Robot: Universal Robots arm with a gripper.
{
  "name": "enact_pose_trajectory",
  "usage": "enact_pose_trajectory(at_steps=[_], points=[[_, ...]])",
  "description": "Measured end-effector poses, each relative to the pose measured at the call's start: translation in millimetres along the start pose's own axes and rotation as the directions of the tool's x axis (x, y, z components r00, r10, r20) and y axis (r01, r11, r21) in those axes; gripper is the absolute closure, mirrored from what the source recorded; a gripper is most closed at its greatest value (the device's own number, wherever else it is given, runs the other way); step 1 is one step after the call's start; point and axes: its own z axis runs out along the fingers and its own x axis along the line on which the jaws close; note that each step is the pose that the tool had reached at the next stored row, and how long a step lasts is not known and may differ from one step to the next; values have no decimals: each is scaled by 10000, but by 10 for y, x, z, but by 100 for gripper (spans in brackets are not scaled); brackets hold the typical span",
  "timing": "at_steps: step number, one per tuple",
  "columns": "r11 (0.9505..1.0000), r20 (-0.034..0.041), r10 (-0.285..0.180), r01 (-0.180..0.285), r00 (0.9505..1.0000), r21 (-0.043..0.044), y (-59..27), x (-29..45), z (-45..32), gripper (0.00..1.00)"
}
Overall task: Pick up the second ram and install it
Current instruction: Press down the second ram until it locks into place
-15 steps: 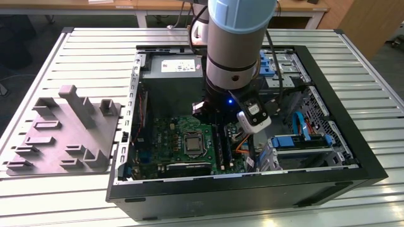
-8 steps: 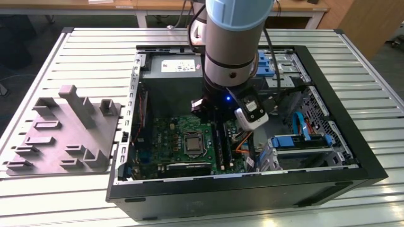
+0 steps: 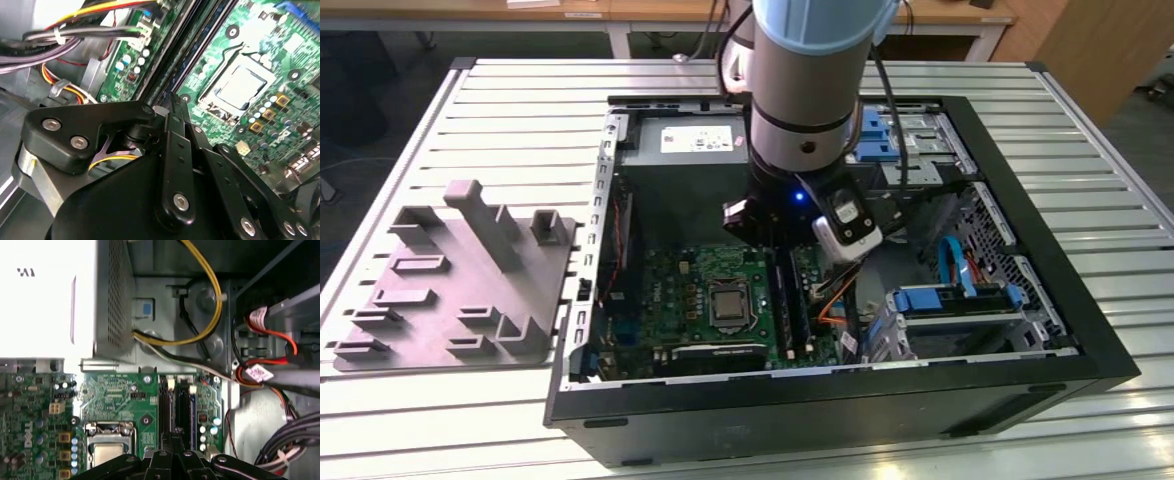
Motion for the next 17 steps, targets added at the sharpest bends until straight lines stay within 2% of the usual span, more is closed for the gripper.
enact_pose_trajectory(at_steps=[4, 13, 17], points=[[10000, 1, 10, -10, 10000, -2, 77, 2, 13, 90], [10000, 2, 40, -40, 10000, 1, 162, 5, 47, 90], [10000, 2, 45, -45, 10000, 1, 179, 7, 87, 90]])
